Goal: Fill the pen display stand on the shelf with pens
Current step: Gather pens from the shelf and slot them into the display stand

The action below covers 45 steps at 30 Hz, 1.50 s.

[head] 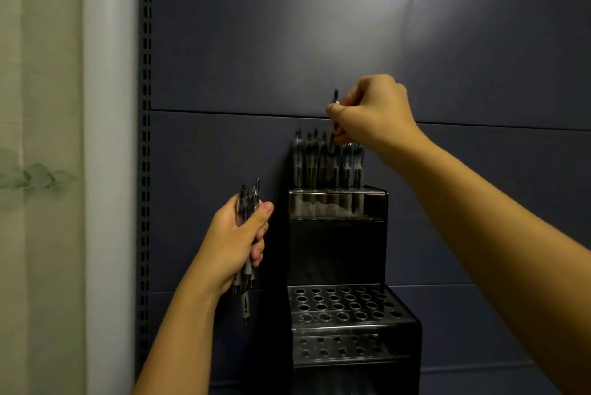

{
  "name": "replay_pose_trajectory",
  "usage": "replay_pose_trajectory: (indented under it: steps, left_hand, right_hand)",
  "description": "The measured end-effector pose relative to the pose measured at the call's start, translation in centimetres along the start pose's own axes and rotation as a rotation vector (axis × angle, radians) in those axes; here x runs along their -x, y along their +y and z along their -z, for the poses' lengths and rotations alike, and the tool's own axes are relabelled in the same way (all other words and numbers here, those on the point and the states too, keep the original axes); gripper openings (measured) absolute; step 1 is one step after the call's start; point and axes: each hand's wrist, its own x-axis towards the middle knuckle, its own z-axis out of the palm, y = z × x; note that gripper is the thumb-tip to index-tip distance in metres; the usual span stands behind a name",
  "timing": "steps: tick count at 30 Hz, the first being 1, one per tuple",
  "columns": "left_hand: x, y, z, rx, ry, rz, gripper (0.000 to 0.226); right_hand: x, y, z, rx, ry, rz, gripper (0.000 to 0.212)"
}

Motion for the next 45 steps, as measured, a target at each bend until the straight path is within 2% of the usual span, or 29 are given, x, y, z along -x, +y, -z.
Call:
replay_pose_trajectory:
  steps: [15,23,26,29,32,34,38,42,45]
  left_hand:
    - [0.0,0.1,0.0,-0.063,-0.051,-0.019,0.018]
    - [0.1,0.3,0.0,-0.063,-0.074,-0.02,0.017]
    - [0.2,0.5,0.0,-0.05,-0.084,-0.031,0.017]
    - [0.3,0.7,0.0,-0.053,-0.092,-0.049,0.018]
    - [0.4,1.0,0.0,-0.051,-0.091,-0.068,0.018]
    - [0.4,1.2,-0.1,-0.057,-0.088,-0.079,0.018]
    - [0.6,1.5,-0.4,-0.083,-0.089,-0.087,0.015]
    - [0.7,1.7,-0.4,-0.093,-0.109,-0.108,0.009]
    - [0.8,1.7,-0.5,-0.093,-0.11,-0.103,0.006]
  right_hand:
    - [1.9,1.4,-2.2,0.165,-0.178,-0.081,0.026]
    - [2.5,1.1,-2.0,0.185,-0.217,-0.091,0.024]
    - [2.6,1.0,-1.8,0.269,-0.25,-0.098,0.022]
    - [2.9,0.6,-1.4,0.446,-0.154,-0.004,0.04]
    - [3.8,-0.7,-1.4,0.461,-0.083,0.141,0.036]
    - [4.5,-2.2,-1.6,0.359,-0.209,0.151,0.036]
    - [5.6,-4.2,-2.1,0.199,-0.578,0.039,0.038]
    - [5.6,-3.6,-3.3,0.072,-0.67,-0.087,0.032]
    - [5.6,-3.4,-3.4,-0.06,-0.675,-0.193,0.021]
